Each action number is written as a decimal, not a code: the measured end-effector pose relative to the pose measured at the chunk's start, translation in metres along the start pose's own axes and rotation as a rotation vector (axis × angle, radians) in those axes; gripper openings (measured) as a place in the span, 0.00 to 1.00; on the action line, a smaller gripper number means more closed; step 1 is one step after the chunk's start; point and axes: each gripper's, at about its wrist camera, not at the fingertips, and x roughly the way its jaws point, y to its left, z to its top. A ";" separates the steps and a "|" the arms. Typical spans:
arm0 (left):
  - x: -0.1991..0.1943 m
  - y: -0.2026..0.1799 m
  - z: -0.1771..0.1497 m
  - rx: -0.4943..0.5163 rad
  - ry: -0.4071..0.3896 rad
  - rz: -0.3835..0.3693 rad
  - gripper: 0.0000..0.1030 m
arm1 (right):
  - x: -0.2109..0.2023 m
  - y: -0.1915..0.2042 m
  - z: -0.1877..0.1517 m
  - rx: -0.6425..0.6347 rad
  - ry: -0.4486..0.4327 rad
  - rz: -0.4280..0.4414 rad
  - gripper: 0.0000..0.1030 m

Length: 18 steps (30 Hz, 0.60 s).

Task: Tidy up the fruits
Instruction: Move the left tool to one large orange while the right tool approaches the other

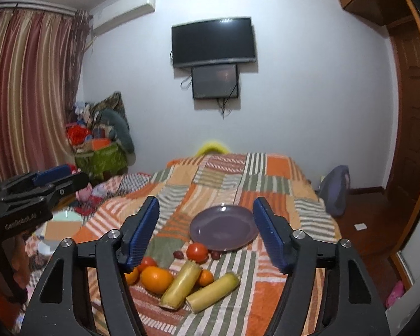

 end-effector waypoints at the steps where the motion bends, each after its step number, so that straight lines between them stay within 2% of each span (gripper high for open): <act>1: 0.006 0.005 -0.003 0.002 0.025 0.007 0.52 | 0.004 0.000 -0.002 -0.001 0.018 0.011 0.63; 9: 0.051 0.047 -0.033 0.014 0.202 0.048 0.51 | 0.046 0.008 -0.024 -0.011 0.181 0.097 0.63; 14: 0.073 0.064 -0.054 0.022 0.288 0.045 0.51 | 0.073 0.018 -0.038 -0.013 0.287 0.143 0.63; 18: 0.090 0.074 -0.074 0.020 0.366 0.014 0.51 | 0.095 0.024 -0.051 -0.015 0.375 0.169 0.63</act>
